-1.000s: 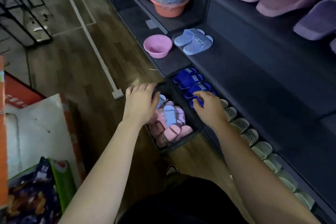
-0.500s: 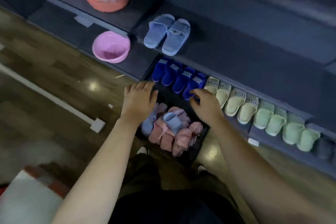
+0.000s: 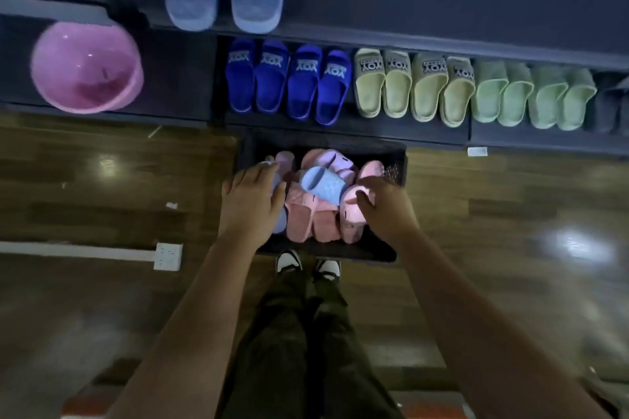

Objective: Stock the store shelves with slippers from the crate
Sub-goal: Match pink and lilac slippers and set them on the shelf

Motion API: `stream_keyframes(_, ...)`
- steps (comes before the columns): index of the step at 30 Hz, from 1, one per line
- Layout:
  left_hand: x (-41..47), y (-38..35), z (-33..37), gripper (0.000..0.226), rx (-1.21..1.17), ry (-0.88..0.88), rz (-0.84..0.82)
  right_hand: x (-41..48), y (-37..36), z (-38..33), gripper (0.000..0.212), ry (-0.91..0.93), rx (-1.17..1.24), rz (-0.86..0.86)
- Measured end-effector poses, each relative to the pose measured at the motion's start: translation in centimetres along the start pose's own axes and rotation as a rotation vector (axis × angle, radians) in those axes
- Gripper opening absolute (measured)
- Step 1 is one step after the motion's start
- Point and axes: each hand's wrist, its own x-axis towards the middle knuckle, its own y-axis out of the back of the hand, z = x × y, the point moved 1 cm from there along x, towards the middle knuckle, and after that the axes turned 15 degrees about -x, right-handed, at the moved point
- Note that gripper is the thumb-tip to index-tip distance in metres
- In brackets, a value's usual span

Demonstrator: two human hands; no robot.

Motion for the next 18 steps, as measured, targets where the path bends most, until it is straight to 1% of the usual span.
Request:
stream_keyframes(3, 1.1, -4.4, -3.6, 0.038, -0.024, -0.02, -0.004, 1.6, -5.7, 1.6, 0.026, -0.023, -0.016, -0.051)
stream_keyframes(6, 2.1, -9.4, -7.8, 0.044, -0.012, -0.012, -0.037, 3.7, -11.7, 3.6, 0.026, -0.052, -0.027, -0.079)
stream_keyframes(10, 3.4, -15.5, -13.1, 0.036, 0.011, 0.001, -0.04, 6.7, -19.5, 6.1, 0.029, -0.098, -0.017, -0.101)
stream_keyframes(13, 4.7, -19.6, -16.4, 0.039, 0.022, 0.031, -0.065, 9.2, -24.9, 7.6, 0.032, -0.133, 0.002, -0.126)
stream_keyframes(16, 6.2, -22.8, -19.4, 0.048, 0.017, 0.068, -0.09, 11.6, -29.0, 8.4, 0.033, -0.216, 0.087, -0.11)
stream_keyframes(18, 7.2, -24.4, -21.0, 0.045, 0.015, 0.092, -0.082, 12.9, -30.9, 8.5, 0.028, -0.29, 0.175, -0.089)
